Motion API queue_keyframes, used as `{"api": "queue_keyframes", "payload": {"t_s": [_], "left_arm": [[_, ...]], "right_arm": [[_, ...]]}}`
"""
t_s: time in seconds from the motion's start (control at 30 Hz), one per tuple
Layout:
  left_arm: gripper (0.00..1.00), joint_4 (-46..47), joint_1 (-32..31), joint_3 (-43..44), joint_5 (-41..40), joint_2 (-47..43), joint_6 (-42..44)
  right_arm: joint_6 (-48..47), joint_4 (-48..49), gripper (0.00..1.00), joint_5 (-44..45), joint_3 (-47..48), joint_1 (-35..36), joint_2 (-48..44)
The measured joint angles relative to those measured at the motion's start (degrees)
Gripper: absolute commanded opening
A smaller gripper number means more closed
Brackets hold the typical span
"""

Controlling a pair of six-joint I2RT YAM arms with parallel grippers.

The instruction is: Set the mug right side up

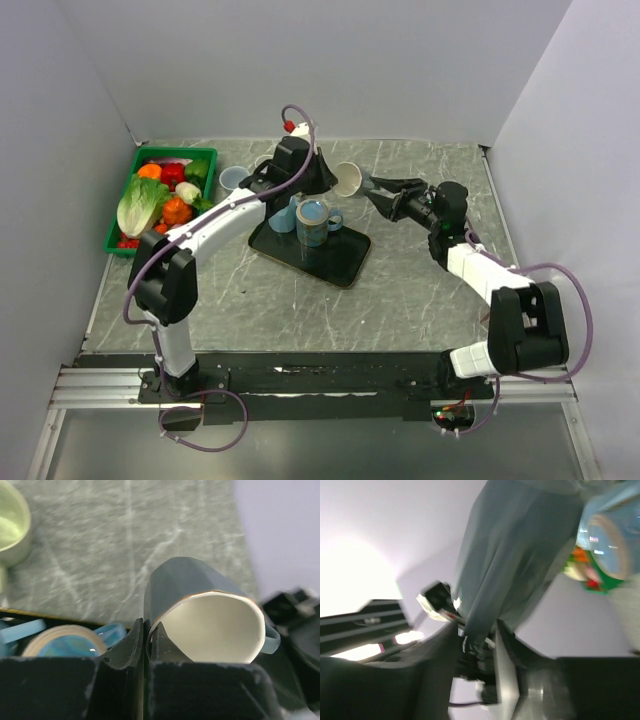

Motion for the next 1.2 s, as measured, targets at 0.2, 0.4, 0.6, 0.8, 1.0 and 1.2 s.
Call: {"api": "queue_keyframes", "payload": {"t_s": [0.2, 0.4, 0.6, 0.8, 1.0, 1.2], "left_arm": [[0.01, -7.3, 0.2, 4.9, -3.58, 4.46, 0.76], [0.01, -9.44, 0.5, 5.95, -4.94, 5.9, 2.32], [0.01, -11.98, 0.46, 9.35, -5.03, 6.71, 5.62], [0.01, -14.6, 0.44, 12.37, -4.35, 6.71, 9.73], [0.01, -18.93, 0.44, 13.0, -1.42, 6.67, 12.46], [0.01, -23.19, 0.37, 13.05, 2.56, 5.86, 12.94]], "right_arm": [[-17.68, -20.31, 0.67, 0.68, 6.01, 0.02, -6.12], [-37.55, -33.7, 0.69, 2.86, 10.78, -0.13, -8.61], [-67.12, -51.12, 0.74, 7.02, 23.1, -0.07, -3.85], [-96.98, -58.73, 0.78, 12.22, 30.51, 2.12, -3.58], [-115.8, -64.0, 0.76, 16.17, 30.51, 11.54, -3.48], [-125.48, -64.87, 0.74, 23.08, 30.51, 19.63, -2.95]]}}
